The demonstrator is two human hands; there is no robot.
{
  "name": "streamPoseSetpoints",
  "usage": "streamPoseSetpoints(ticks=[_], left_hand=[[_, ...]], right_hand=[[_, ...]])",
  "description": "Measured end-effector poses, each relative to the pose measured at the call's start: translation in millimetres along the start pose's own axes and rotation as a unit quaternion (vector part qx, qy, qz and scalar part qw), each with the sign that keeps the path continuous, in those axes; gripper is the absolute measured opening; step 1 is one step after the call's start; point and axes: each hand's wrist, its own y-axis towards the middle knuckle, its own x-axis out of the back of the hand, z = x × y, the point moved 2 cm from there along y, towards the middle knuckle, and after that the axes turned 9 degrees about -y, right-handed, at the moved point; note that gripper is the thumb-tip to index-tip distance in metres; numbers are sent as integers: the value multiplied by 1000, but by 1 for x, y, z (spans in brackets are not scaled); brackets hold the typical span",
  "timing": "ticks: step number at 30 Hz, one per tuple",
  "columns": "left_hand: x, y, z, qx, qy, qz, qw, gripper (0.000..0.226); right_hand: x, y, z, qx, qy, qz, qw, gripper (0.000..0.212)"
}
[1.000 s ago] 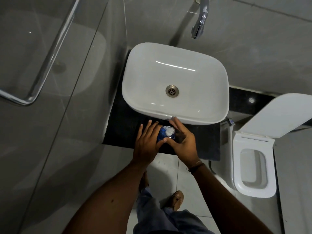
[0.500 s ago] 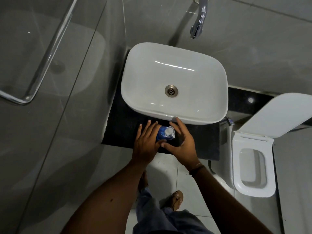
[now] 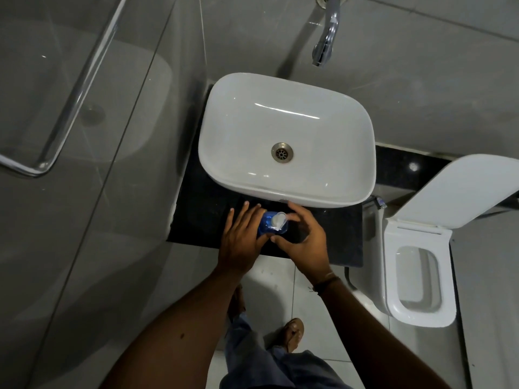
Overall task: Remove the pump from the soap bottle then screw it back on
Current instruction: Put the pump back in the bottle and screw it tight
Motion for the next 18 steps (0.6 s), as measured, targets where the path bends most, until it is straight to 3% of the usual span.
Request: streamPoseSetpoints(ticks=[3,7,9,18], left_hand=[[2,1,-1,3,-16,-11,1000,64],[1,0,0,-9,-4,-14,1000,69],[1,0,0,-7,-4,-22,1000,70],[-1,0,0,0,-7,-23,1000,67]], right_hand=[[5,0,-5,0,-7,-22,1000,78],[1,10,5,19,2,71,997,76],[-1,15,7,15,7,78,997,72],[-24,11,2,-59,-8,-92,994,41]])
